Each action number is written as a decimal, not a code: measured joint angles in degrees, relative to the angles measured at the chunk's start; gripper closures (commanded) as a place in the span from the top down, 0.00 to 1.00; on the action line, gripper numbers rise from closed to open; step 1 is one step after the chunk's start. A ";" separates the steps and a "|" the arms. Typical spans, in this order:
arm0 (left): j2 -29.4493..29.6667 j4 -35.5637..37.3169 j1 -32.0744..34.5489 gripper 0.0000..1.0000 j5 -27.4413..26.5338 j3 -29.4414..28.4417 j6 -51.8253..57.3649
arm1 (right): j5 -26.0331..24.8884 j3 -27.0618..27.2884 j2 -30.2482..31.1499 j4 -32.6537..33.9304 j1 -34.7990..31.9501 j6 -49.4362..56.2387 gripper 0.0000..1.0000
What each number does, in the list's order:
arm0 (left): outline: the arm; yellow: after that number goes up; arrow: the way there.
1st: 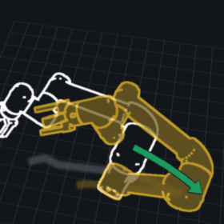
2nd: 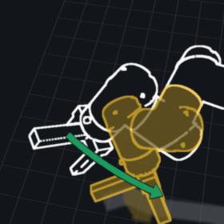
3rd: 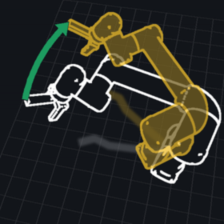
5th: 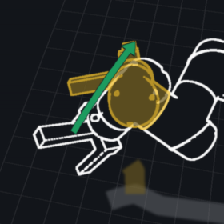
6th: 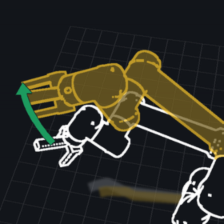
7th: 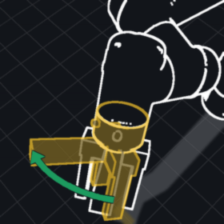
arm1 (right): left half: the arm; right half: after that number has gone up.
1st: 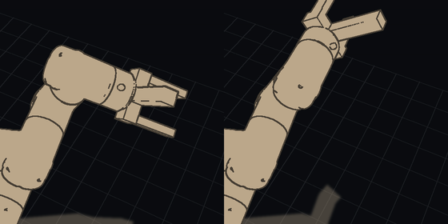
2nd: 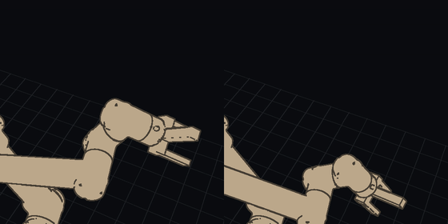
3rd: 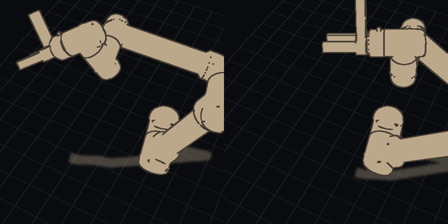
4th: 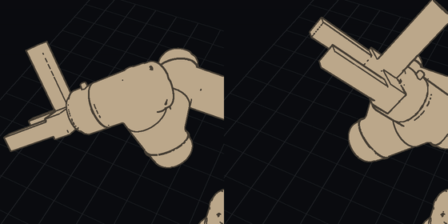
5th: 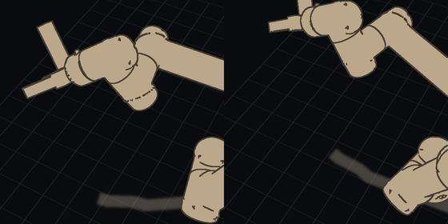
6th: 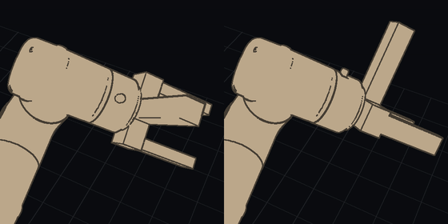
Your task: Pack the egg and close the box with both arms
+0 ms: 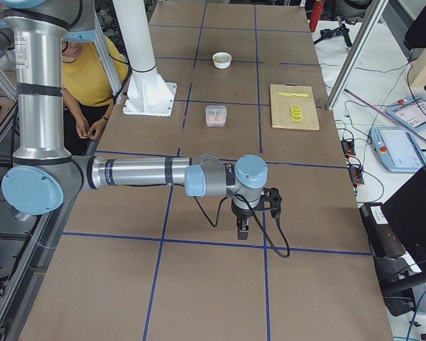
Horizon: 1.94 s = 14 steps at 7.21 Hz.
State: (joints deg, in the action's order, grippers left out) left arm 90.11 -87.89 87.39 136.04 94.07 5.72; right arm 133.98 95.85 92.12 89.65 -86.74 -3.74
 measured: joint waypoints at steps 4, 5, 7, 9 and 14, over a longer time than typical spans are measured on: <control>-0.39 0.63 0.91 1.00 -0.16 4.81 0.08 | 0.20 0.15 -0.01 0.00 -0.01 -0.12 1.00; -0.40 0.62 0.93 1.00 -0.19 4.90 -0.07 | 0.26 0.17 -0.01 0.00 -0.01 -0.12 1.00; 0.63 0.39 0.75 1.00 -0.17 3.90 -0.17 | 0.31 0.09 0.07 0.00 -0.01 -0.11 1.00; 2.36 0.10 0.76 1.00 0.33 2.41 -1.97 | 0.36 0.00 0.14 0.00 -0.01 0.05 1.00; 2.79 -13.46 -11.83 1.00 9.79 7.61 -7.52 | 3.26 1.09 -0.51 -0.50 0.08 0.22 1.00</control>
State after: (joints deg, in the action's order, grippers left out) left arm 92.90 -101.35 75.55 145.83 101.68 -1.80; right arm 137.24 96.94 91.61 89.15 -86.66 -3.52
